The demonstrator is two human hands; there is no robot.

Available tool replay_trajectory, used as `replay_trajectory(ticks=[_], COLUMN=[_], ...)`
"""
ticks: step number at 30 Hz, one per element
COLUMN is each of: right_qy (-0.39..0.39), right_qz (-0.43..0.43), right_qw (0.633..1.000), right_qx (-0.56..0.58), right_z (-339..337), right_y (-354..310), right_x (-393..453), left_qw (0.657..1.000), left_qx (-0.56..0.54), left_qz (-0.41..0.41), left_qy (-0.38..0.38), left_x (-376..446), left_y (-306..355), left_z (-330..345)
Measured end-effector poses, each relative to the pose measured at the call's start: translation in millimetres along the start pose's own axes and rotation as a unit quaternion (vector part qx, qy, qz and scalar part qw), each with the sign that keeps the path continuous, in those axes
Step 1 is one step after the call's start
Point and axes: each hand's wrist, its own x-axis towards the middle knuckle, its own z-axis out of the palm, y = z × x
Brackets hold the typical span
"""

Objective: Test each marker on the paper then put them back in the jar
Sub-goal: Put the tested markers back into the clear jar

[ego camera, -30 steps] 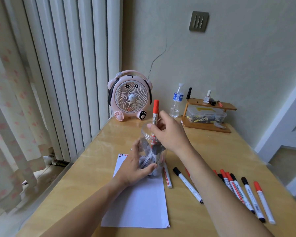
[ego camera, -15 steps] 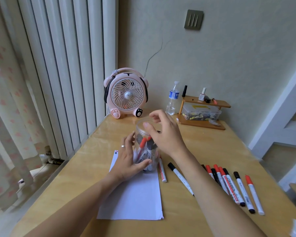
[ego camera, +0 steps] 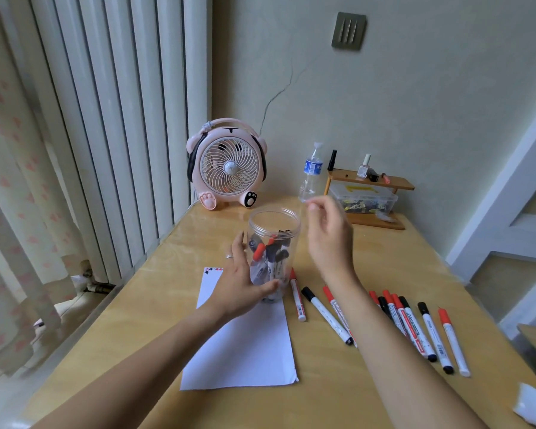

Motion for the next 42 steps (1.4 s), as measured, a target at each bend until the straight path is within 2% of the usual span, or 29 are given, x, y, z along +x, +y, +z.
replay_trajectory(ticks=[1,2,3,5,7,9,14,20,27,29,31,35,38,40,42], right_qy=[0.012,-0.021,-0.089,-0.241,-0.317,-0.325,-0.29,-0.32,-0.321,-0.318,-0.309,-0.172,-0.039,0.044,0.095], right_qz=[0.058,0.123,0.192,0.293,0.322,0.324,0.338,0.329,0.322,0.338,0.347,0.346,0.259,0.189,0.105], right_qw=[0.997,0.987,0.963,0.884,0.823,0.802,0.815,0.814,0.794,0.808,0.837,0.917,0.965,0.976,0.975], right_qx=[-0.042,-0.101,-0.166,-0.274,-0.345,-0.383,-0.371,-0.357,-0.403,-0.363,-0.288,-0.098,0.022,0.102,0.173], right_z=[-4.6,-8.3,-9.1,-7.6,-4.2,-0.7,2.1,4.1,24.5,19.9,9.4,-10.7,-19.4,-25.8,-28.2], right_y=[8.5,18.8,30.8,47.8,58.3,65.0,69.7,61.8,60.3,60.8,58.2,33.9,0.6,-23.7,-45.5], right_x=[-1.9,-5.0,-10.8,-30.1,-52.1,-68.3,-68.6,-62.4,-61.5,-56.1,-45.5,-12.8,14.2,31.1,44.7], left_qw=[1.0,0.999,0.998,0.996,0.995,0.994,0.994,0.991,0.991,0.991,0.991,0.99,0.99,0.991,0.991], left_qx=[-0.023,-0.04,-0.052,-0.07,-0.079,-0.085,-0.087,-0.098,-0.109,-0.112,-0.111,-0.114,-0.109,-0.107,-0.105], left_qz=[-0.011,-0.014,-0.014,-0.015,-0.014,-0.006,0.004,0.034,0.041,0.037,0.033,0.03,0.03,0.029,0.025], left_qy=[0.006,0.015,0.026,0.047,0.062,0.065,0.073,0.08,0.072,0.07,0.072,0.075,0.078,0.077,0.074], left_x=[-2.1,-3.2,-3.2,-3.4,-3.8,-4.5,-5.5,-11.9,-12.9,-13.1,-12.9,-11.9,-10.9,-9.7,-8.5], left_y=[-0.1,0.4,0.3,3.9,8.5,9.9,5.6,8.7,8.0,8.3,8.5,5.2,1.6,-1.8,-4.4], left_z=[4.7,8.8,12.4,17.4,21.5,25.4,29.2,28.3,27.4,27.1,27.1,27.6,29.0,30.3,31.3])
